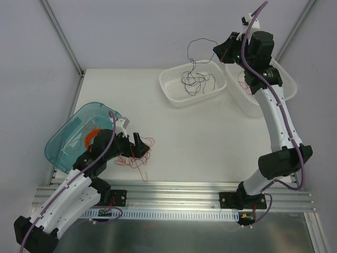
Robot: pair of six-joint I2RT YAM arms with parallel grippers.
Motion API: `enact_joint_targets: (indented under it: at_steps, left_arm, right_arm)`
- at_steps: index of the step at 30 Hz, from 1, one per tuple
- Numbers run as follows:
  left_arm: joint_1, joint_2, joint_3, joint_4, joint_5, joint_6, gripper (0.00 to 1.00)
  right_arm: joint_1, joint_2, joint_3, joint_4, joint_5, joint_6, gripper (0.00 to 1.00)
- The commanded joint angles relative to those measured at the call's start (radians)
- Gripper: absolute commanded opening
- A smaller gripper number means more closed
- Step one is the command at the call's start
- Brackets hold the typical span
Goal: Untangle the cables
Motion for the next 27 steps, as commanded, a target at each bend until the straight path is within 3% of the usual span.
enact_joint_targets:
  at_steps: [1,8,13,16,17,20,23,27]
  left_arm:
    - [0.007,-0.01,-0.011,-0.007,-0.017,0.012,0.99]
    - [0.008,-0.01,-0.02,-0.01,-0.055,0.006,0.99]
    - [0.007,0.005,-0.017,-0.008,-0.077,0.011,0.99]
    - [0.008,0.006,-0.015,-0.01,-0.089,0.005,0.99]
    - [0.007,0.006,-0.017,-0.011,-0.089,0.001,0.99]
    - [0.008,0.003,-0.024,-0.016,-0.109,-0.006,0.99]
    - [0.008,0.022,-0.028,-0.02,-0.133,-0.019,0.99]
    - [0.008,0.092,-0.017,-0.03,-0.136,-0.02,0.99]
  right_arm:
    - [-0.004,0.102,0.123,0.087,-0.055,0.054,0.01]
    - [-0.004,0.314,0.183,0.206,-0.034,0.079,0.01]
    - [-0.004,0.484,0.247,0.189,-0.025,0.094,0.01]
    - [-0.004,0.533,0.234,0.183,-0.017,0.115,0.16]
    - [-0.004,0.54,0.226,0.179,-0.016,0.125,0.33]
    - [-0.006,0.518,0.189,0.154,-0.045,0.137,0.67]
    - [-0.004,0.446,0.09,0.156,-0.079,0.138,0.8]
    - [-0.002,0.334,-0.041,0.113,-0.112,0.115,0.85]
